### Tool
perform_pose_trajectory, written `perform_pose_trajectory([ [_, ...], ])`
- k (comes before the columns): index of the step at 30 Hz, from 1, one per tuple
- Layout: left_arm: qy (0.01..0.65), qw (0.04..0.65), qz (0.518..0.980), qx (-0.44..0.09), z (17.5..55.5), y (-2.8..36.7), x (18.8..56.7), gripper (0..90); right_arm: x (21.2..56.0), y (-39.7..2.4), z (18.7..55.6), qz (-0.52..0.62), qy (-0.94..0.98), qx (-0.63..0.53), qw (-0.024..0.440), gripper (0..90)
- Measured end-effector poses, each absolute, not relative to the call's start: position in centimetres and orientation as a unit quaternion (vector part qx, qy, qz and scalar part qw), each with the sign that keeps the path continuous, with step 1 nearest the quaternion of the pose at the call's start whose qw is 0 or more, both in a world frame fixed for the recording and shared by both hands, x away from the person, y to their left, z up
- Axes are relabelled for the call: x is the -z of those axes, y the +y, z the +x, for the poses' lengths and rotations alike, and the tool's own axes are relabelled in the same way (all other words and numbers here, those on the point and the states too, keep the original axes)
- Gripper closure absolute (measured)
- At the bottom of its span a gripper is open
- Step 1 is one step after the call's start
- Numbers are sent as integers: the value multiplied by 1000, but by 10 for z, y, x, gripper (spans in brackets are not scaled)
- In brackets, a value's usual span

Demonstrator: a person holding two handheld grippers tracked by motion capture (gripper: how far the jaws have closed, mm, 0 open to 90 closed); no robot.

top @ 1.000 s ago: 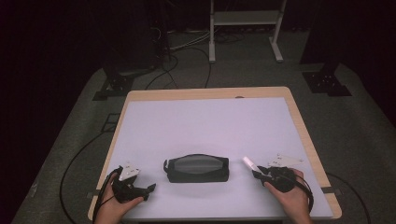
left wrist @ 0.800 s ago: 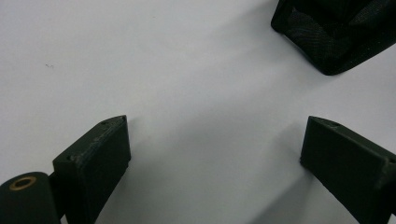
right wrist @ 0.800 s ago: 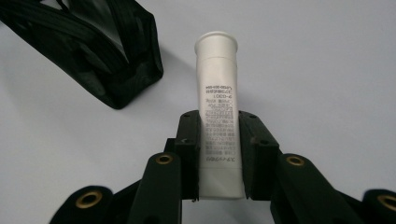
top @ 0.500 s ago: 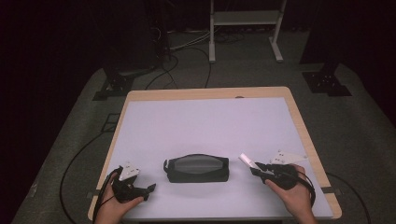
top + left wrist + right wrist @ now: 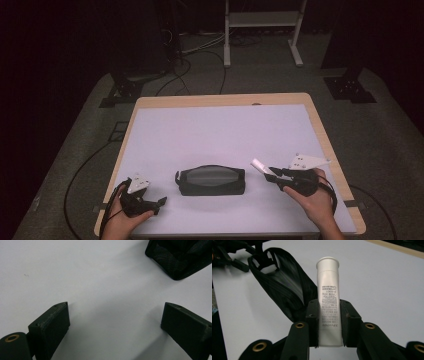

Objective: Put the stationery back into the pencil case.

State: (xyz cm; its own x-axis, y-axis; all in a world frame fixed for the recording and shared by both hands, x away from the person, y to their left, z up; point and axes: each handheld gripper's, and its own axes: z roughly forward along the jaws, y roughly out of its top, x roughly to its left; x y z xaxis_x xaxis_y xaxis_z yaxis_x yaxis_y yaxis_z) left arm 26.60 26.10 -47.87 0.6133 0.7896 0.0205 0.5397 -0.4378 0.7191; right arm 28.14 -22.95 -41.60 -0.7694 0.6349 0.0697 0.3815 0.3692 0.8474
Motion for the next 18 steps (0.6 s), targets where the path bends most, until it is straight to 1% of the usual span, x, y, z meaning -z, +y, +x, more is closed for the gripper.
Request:
perform_pose_trajectory([
  [17,401,347,828,-180,266,261,479,75,398,-211,296,244,828,-494,103,705],
  [18,401,347,829,-180,266,261,479,75,396,-208,298,236,830,-497,94,704],
])
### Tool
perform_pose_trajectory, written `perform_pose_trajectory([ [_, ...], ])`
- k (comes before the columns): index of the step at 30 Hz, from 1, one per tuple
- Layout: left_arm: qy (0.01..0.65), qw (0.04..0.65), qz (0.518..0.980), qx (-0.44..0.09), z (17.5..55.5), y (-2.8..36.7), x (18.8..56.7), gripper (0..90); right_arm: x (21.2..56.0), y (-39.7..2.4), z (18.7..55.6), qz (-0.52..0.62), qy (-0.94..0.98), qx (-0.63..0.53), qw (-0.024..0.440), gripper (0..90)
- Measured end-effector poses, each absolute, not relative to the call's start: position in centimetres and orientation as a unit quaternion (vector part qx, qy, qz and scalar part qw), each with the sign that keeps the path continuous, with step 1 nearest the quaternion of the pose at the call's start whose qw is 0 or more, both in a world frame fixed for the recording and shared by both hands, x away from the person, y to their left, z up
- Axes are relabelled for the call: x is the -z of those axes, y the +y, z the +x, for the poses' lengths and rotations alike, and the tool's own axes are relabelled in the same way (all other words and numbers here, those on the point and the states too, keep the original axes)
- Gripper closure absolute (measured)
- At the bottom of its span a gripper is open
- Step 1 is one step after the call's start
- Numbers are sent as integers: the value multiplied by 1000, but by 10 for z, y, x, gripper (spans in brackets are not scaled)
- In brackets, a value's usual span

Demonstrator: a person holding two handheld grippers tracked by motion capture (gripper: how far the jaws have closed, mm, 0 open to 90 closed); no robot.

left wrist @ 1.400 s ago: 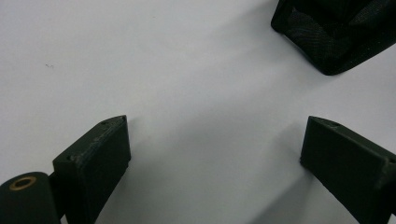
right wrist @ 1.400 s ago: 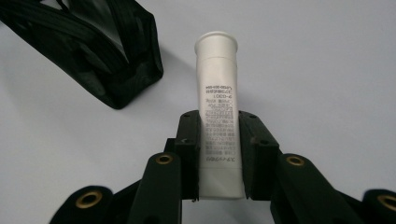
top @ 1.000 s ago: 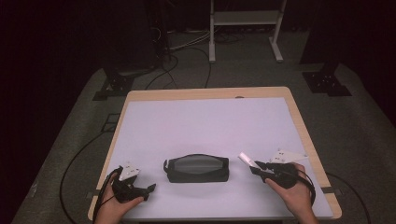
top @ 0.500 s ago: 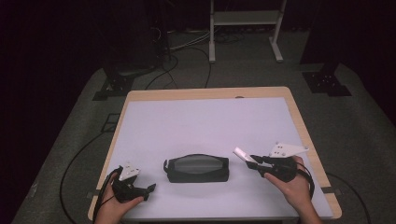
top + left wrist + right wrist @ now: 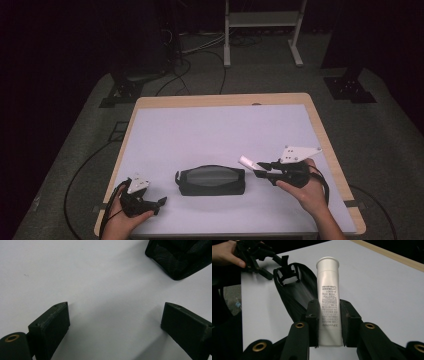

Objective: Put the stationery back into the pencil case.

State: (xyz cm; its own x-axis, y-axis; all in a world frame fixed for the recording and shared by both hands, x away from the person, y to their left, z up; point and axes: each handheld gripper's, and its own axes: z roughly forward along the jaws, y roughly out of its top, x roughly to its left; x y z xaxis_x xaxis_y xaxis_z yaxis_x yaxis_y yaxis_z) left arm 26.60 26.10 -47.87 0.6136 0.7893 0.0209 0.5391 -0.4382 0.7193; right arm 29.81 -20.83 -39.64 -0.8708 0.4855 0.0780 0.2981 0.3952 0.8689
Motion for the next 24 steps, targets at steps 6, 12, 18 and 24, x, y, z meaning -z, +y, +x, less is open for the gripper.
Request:
perform_pose_trajectory([
  [6,401,347,829,-180,266,261,479,75,393,-201,302,211,837,-498,81,705],
  [12,401,347,829,-180,266,261,479,75,393,-191,307,193,845,-493,70,704],
  [18,402,348,828,-180,266,261,479,75,394,-179,313,177,853,-488,63,704],
  [24,402,348,828,-180,266,261,479,75,394,-165,318,162,857,-486,57,704],
])
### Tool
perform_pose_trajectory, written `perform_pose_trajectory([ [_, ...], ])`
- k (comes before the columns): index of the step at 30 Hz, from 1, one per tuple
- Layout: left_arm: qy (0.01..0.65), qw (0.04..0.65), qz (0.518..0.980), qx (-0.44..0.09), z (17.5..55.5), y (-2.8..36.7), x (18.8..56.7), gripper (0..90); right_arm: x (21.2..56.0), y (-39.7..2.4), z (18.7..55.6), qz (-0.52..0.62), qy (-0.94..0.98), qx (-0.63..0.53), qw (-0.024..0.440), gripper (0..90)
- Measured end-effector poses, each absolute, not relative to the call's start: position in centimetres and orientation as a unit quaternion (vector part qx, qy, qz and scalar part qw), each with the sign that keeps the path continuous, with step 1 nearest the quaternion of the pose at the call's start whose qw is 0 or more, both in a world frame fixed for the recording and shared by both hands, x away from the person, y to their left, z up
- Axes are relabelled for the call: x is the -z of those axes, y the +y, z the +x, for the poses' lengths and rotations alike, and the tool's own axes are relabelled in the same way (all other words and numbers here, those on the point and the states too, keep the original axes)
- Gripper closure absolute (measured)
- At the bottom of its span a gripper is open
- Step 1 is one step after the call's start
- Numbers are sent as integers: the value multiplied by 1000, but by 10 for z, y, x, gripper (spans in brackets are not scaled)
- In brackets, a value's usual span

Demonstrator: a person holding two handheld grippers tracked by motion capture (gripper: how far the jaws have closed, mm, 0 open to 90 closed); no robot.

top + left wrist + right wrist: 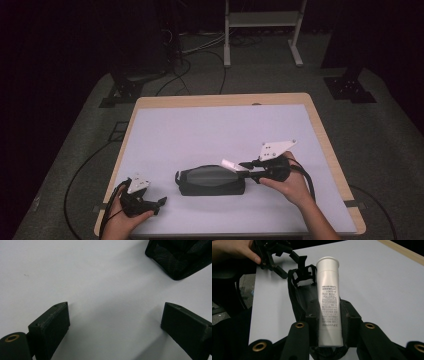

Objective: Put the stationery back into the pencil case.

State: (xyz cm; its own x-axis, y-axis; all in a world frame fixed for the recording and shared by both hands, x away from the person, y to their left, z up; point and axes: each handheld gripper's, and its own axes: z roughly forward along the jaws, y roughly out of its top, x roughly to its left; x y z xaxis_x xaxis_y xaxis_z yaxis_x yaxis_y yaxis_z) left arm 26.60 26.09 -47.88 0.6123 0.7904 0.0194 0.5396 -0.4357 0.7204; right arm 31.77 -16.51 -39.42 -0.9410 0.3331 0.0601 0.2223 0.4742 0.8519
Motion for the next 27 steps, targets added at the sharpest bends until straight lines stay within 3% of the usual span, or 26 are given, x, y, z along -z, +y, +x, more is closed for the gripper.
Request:
perform_pose_trajectory([
  [27,402,348,828,-180,266,261,479,75,404,-111,332,113,879,-462,30,704],
])
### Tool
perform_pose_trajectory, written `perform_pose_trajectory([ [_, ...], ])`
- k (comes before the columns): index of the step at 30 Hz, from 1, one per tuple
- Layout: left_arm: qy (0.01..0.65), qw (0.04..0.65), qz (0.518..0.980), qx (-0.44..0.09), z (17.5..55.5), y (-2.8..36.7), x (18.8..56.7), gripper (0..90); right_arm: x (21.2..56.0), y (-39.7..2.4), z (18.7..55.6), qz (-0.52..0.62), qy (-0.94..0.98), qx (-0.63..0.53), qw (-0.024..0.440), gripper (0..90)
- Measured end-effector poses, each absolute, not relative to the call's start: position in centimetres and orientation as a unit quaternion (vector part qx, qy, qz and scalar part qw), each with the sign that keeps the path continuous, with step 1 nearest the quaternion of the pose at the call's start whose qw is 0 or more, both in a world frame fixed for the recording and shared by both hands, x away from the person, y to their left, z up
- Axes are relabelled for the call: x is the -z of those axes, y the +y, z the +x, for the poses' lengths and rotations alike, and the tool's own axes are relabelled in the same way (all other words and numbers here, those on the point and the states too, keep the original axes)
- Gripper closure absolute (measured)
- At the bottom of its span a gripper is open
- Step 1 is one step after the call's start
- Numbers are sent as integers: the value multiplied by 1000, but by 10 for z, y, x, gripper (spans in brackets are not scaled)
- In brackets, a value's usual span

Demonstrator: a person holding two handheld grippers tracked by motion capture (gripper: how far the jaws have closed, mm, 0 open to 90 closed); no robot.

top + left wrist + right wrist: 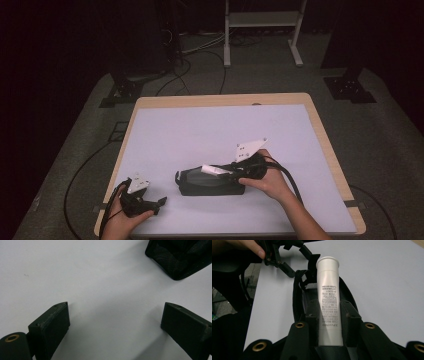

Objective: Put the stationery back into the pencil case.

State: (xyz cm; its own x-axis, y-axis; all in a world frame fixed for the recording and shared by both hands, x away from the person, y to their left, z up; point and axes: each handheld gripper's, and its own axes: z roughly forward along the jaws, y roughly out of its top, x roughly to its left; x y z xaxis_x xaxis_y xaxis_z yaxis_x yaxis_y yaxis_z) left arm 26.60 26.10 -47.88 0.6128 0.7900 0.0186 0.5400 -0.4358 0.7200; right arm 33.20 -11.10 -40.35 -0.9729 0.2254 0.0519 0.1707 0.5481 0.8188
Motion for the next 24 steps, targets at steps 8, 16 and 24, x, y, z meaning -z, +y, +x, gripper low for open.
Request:
perform_pose_trajectory([
  [8,402,348,827,-180,266,261,479,75,410,-100,336,109,885,-453,28,703],
  [16,402,348,828,-181,266,261,479,75,412,-99,338,120,880,-458,33,650],
  [24,404,347,828,-178,266,261,479,75,403,-113,333,135,875,-463,42,597],
])
